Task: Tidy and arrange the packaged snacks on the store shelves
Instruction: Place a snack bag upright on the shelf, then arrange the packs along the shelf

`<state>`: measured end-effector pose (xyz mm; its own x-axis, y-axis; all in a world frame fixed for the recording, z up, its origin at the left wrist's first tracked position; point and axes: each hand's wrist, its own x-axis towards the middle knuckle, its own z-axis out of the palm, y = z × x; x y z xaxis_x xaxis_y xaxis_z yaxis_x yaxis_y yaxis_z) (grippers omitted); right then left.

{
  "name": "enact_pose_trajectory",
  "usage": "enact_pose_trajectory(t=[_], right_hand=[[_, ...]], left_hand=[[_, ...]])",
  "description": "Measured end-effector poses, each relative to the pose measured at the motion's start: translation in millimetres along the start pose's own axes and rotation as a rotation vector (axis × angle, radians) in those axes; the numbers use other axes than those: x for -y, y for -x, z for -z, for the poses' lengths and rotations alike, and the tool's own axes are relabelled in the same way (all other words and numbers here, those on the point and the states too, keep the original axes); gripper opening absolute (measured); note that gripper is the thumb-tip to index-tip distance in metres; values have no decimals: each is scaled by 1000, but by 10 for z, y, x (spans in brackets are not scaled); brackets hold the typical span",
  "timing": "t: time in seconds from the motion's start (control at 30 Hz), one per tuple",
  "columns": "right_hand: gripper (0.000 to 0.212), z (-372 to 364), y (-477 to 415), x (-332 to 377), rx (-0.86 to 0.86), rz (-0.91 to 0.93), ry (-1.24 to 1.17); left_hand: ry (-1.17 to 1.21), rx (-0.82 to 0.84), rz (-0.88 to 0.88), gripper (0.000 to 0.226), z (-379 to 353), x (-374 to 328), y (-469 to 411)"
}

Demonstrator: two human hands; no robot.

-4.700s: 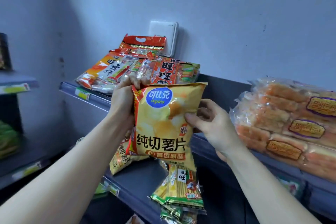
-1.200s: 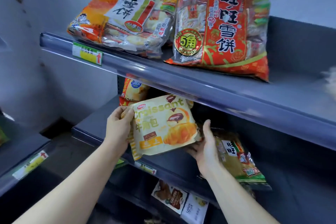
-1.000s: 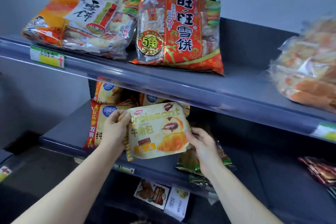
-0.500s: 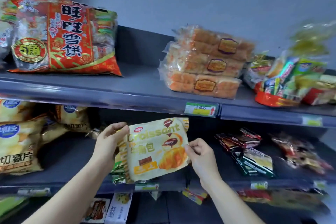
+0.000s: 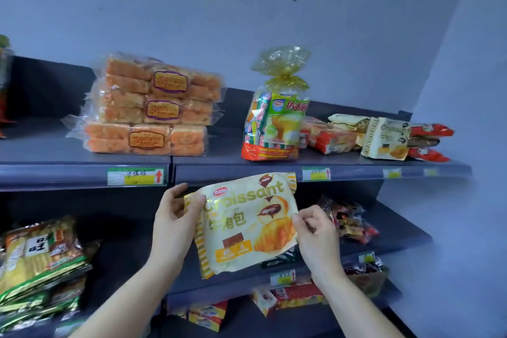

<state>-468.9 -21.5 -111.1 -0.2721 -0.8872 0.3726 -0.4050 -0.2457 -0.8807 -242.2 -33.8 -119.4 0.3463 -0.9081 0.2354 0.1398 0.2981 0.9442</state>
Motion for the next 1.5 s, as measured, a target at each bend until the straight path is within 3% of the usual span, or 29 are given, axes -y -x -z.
enact_pose_trajectory(t=[0.37, 0.6, 0.83, 1.0, 1.2, 1.5], right_hand=[[11, 1227, -953, -219, -385, -68, -95], [12, 1758, -1835, -408, -474, -46, -147], [10, 2207, -2633, -684, -546, -22, -134], [2, 2424, -3049, -894, -484, 20, -67], [21, 2751, -3608, -1344, -283, 34, 65], [18, 3102, -4213, -1847, -74, 53, 351]], left_hand=[[-250, 364, -358, 84, -1755, -90, -52], [-260, 456, -479, 108, -2772, -90, -551], [-481, 596, -534, 126, -3701, -67, -946], [-590, 555, -555, 119, -4192, 58, -1122], [-691, 452, -559, 109, -4840, 367, -1212], [-887, 299, -566, 108, -5542, 694, -1251]])
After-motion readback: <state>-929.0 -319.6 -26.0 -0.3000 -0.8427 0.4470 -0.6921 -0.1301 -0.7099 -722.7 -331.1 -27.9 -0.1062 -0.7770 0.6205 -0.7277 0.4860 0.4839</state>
